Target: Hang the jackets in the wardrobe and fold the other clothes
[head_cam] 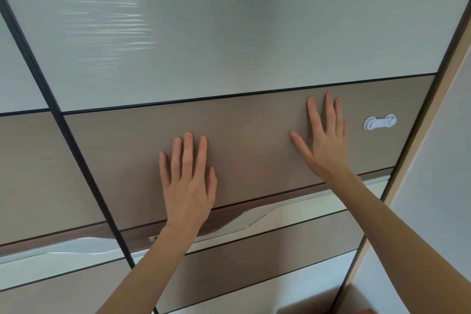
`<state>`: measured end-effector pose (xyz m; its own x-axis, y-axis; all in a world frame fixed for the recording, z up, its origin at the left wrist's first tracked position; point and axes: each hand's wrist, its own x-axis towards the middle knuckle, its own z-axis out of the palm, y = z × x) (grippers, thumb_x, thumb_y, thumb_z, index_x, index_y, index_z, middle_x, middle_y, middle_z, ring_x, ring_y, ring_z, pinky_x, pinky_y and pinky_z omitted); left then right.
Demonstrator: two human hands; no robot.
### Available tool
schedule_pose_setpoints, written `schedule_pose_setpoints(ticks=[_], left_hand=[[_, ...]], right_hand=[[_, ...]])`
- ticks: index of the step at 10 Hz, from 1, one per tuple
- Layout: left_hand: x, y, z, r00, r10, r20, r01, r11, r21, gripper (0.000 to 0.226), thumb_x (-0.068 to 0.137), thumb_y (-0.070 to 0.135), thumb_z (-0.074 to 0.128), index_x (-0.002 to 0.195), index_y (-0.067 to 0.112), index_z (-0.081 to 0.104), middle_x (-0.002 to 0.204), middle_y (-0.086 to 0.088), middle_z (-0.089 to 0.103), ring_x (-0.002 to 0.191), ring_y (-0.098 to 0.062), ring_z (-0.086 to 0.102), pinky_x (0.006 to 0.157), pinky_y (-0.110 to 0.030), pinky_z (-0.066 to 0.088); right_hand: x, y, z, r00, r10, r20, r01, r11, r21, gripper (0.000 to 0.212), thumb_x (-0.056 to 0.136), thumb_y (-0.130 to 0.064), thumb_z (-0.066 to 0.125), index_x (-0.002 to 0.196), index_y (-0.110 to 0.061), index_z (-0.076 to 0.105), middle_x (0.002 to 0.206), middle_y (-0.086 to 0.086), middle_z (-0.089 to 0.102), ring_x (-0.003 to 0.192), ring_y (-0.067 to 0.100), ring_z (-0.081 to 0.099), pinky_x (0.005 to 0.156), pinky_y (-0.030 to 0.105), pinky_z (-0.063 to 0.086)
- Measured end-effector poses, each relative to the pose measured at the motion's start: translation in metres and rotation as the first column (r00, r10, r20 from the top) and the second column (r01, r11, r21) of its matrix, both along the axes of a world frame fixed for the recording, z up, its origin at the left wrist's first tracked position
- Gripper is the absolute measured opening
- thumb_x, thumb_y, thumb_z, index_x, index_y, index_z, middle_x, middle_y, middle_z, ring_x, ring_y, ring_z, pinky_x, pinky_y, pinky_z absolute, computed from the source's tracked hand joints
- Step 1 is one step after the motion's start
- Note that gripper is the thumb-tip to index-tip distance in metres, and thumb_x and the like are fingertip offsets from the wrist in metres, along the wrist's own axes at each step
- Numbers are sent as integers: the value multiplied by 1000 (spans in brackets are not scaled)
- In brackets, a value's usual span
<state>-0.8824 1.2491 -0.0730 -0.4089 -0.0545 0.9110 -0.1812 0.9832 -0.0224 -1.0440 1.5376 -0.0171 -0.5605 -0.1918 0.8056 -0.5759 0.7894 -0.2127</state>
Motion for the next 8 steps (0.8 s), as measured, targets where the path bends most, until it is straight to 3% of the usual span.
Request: schedule_pose_setpoints(ticks=[4,5,6,8], left_hand=[[9,12,10,997,29,72,-30,999,17,67,107,39,44,167,17,21,172,-15,18,161,-35,12,127,-61,14],[14,17,23,996,30,86,-31,999,9,67,107,41,44,166,14,24,164,-20,30,154,-39,26,127,-62,14],[24,22,37,995,-8,96,5,1000,31,64,107,39,46,162,11,31,155,-18,40,147,-37,38,126,-61,17],[71,24,55,976,-174,129,162,982,98,55,108,36,45,157,12,41,157,-11,44,149,-31,38,125,-55,24]], right_hand=[[20,-2,6,997,-26,71,24,999,23,80,103,-64,42,167,-34,5,176,6,-3,162,31,0,127,61,14],[37,-3,8,993,-59,103,58,998,12,75,105,-64,36,167,-34,7,176,0,2,162,24,2,127,59,14],[66,-8,4,995,-81,66,78,996,40,73,107,-62,33,167,-30,9,175,-3,9,162,21,7,127,56,16],[150,-21,5,989,-147,0,146,984,99,68,108,-59,33,164,-21,28,170,1,30,159,23,21,128,53,15]])
